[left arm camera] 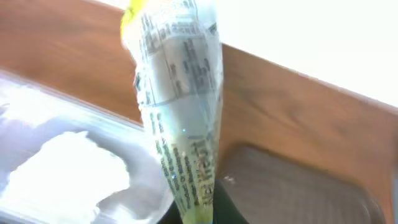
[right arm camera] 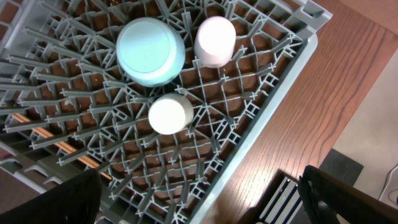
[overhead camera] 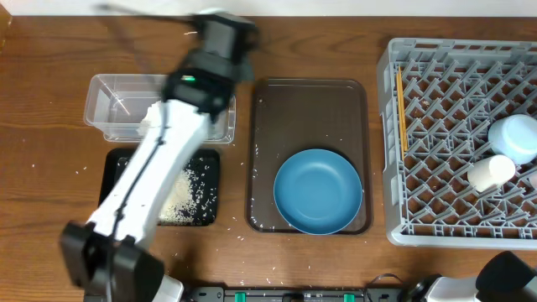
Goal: Sort waste into correct bins and load items into the dishwasher rack
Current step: 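Grasp the yellow wrapper with the left gripper and lift it, then carry the wrapper left and release it into the clear container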
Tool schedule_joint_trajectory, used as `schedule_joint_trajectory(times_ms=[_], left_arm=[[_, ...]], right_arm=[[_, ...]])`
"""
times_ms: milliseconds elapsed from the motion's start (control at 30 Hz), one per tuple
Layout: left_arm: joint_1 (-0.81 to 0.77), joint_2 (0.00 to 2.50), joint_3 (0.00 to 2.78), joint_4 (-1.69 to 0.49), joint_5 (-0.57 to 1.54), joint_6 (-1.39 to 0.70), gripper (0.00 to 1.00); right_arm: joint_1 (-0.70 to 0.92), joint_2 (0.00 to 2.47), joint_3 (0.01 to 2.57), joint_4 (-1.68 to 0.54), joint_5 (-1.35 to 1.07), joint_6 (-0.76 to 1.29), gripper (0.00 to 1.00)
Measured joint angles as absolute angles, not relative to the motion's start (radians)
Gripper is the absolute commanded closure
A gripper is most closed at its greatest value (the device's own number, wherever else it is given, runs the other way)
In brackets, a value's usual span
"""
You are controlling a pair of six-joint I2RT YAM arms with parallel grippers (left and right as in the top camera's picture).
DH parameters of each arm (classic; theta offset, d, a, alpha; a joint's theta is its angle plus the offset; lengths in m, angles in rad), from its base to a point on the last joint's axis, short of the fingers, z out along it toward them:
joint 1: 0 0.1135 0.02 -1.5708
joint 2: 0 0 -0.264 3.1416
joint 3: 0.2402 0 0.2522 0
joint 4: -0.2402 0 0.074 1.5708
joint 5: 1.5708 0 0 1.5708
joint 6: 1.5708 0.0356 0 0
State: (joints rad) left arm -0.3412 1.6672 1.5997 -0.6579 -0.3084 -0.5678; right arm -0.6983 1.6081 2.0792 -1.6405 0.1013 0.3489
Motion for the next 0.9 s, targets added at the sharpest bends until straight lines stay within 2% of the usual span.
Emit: schedule_joint_trajectory(times_ms=[100, 233, 333, 500, 600, 667, 767, 833, 900], left_arm=[[-0.252, 1.654, 1.602, -0.794, -0.347, -0.810, 0.89], [-0.161, 1.666, 1.582, -0.914, -0.369, -1.148, 0.89], [-0.128, 1.674, 1.562, -0.915, -0.373, -1.289, 0.89], [-0.118, 1.711, 1.558, -0.878, -0.373, -1.394, 0.88], [-0.119, 1.737, 1.558, -0.856, -0.366, -1.419, 0.83], [-0.119, 1.752, 1.558, -0.849, -0.363, -1.427, 0.68], [-0.119, 1.764, 1.556, -0.845, -0.356, -1.441, 0.64], [-0.119, 1.764, 1.555, -0.848, -0.353, -1.440, 0.52], [-0.119, 1.764, 1.555, -0.853, -0.350, -1.444, 0.49]], right_arm=[[-0.698, 1.608, 2.079, -1.641, 0.101, 0.349, 0.01], [-0.698, 1.608, 2.079, -1.641, 0.101, 0.349, 0.01], [-0.698, 1.608, 2.079, -1.641, 0.101, 0.349, 0.01], [-0.698, 1.608, 2.079, -1.641, 0.101, 0.349, 0.01], [-0.698, 1.608, 2.079, -1.641, 0.101, 0.349, 0.01], [-0.698, 1.608, 2.079, -1.641, 0.101, 0.349, 0.01], [-0.698, 1.608, 2.079, -1.641, 0.101, 0.349, 0.01], [-0.698, 1.608, 2.079, -1.641, 0.101, 0.349, 0.01], [-0.698, 1.608, 2.079, -1.641, 0.101, 0.349, 0.01]])
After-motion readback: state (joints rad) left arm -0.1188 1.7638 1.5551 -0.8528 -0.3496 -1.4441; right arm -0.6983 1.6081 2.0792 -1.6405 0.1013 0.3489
